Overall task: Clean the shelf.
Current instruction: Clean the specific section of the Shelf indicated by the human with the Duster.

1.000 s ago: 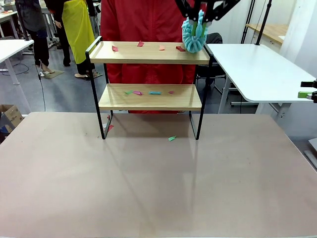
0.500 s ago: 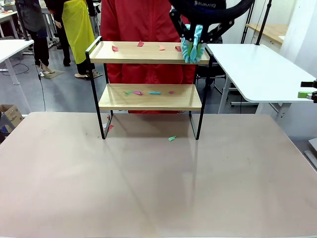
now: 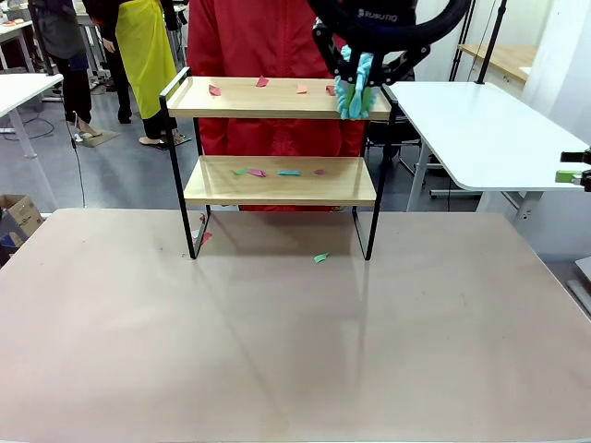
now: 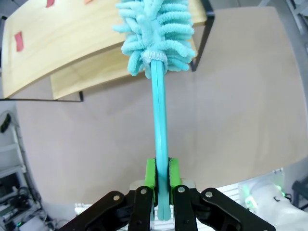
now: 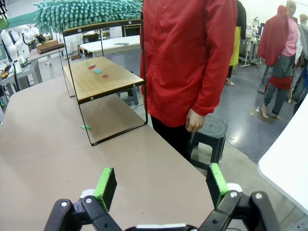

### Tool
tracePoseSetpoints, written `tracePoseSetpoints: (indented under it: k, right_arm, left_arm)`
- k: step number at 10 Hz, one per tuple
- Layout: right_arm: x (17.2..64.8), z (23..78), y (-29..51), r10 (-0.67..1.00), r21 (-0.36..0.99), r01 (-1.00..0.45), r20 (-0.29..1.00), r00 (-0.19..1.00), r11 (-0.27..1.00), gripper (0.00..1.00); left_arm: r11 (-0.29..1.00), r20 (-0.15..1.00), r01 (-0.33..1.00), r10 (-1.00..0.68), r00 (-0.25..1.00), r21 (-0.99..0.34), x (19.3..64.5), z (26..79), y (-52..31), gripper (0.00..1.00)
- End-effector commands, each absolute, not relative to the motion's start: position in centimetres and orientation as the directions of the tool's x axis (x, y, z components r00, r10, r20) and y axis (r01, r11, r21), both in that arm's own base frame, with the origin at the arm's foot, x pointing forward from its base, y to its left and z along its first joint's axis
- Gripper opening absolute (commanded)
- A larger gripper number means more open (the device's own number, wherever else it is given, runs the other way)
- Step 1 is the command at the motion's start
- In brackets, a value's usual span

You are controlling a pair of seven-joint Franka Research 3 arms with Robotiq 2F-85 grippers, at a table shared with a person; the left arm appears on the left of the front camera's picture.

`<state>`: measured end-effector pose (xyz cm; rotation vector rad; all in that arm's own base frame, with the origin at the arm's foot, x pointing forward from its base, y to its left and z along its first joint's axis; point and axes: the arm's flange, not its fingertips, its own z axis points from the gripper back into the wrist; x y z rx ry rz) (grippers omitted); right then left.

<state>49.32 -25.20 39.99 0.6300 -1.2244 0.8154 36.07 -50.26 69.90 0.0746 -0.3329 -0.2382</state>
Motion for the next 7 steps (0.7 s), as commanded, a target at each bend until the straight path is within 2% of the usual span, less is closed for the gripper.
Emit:
tracePoseSetpoints:
  k: [1,7]
  right_arm:
    - [49.4,40.3,-25.0,0.201,-0.013,-0.821,0.972,0.124,0.571,1.0]
    - [49.4,40.3,-25.0,0.201,-0.013,-0.821,0.972,0.124,0.571,1.0]
  left_arm:
    - [0.977,0.268,0.175,-0.202,0.942,0.122,37.6,70.5,-48.8,0.13]
    - [0.983,0.169,0.135,-0.155,0.973,0.128,40.1,69.7,-42.2,0.13]
